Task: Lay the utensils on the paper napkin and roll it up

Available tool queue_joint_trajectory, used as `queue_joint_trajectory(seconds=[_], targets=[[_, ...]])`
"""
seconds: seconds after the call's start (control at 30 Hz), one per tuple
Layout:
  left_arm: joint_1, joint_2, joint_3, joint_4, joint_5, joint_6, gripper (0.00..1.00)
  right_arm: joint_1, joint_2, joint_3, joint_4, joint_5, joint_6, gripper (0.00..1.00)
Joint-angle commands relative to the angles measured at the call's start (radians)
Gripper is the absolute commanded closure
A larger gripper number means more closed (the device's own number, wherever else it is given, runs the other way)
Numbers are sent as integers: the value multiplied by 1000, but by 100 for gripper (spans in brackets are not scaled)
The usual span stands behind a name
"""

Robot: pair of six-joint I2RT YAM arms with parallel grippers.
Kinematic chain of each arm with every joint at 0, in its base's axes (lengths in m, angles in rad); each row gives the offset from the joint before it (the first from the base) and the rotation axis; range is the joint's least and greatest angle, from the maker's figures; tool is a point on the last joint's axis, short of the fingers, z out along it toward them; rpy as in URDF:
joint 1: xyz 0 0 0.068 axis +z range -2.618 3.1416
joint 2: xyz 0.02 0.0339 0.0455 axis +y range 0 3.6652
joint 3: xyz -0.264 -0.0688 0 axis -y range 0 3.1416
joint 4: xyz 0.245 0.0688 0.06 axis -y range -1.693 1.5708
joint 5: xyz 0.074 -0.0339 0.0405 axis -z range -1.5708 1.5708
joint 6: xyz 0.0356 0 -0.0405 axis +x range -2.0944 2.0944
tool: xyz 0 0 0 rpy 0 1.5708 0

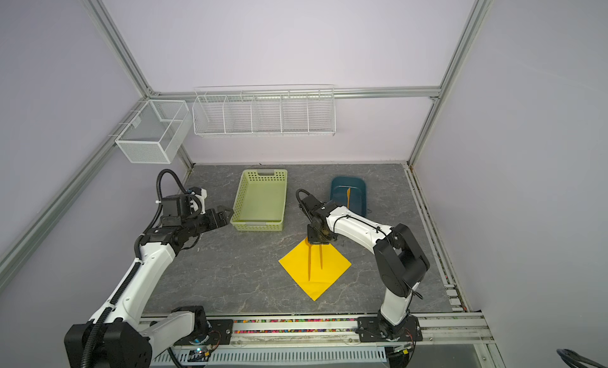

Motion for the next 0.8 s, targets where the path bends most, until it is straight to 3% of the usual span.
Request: queue_joint_trajectory(seconds=[0.0, 0.77], targets=[[5, 2, 24, -12, 0, -4, 5, 5, 23, -18, 39, -1, 26, 88], [6, 3, 22, -10, -2, -2, 5, 4, 113, -45, 74, -15, 31, 88]])
